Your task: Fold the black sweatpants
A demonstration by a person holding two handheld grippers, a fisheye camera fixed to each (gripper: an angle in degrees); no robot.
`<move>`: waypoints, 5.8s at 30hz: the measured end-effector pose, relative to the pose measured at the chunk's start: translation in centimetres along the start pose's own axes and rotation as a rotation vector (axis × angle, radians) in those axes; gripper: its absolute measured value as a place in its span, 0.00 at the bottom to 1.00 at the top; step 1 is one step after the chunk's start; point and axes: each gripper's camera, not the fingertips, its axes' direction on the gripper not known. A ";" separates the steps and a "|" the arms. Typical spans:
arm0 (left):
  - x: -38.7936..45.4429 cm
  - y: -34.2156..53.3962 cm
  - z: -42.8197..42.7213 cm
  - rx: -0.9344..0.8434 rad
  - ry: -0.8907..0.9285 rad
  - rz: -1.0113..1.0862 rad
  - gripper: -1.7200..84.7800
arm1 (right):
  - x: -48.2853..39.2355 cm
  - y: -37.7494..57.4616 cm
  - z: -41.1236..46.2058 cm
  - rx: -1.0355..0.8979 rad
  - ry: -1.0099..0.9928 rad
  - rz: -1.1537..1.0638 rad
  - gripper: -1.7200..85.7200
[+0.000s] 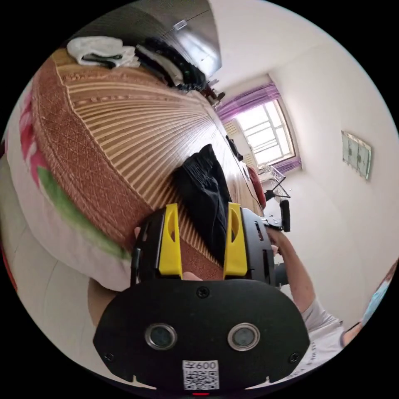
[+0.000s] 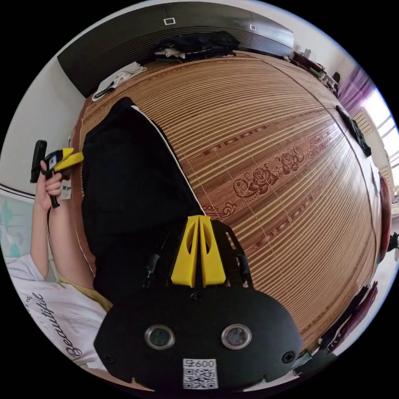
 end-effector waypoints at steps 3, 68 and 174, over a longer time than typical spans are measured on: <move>-0.2 -3.3 -1.1 -0.043 0.085 -0.108 0.22 | -0.7 -0.9 -2.4 -0.030 0.034 -0.024 0.01; 31.4 50.1 34.5 -0.391 -0.125 1.196 0.04 | 33.4 21.6 -91.3 0.544 -0.821 0.668 0.28; -25.0 23.2 31.2 -0.211 -0.189 1.284 0.12 | -67.5 32.8 -35.0 0.515 0.700 -0.356 0.01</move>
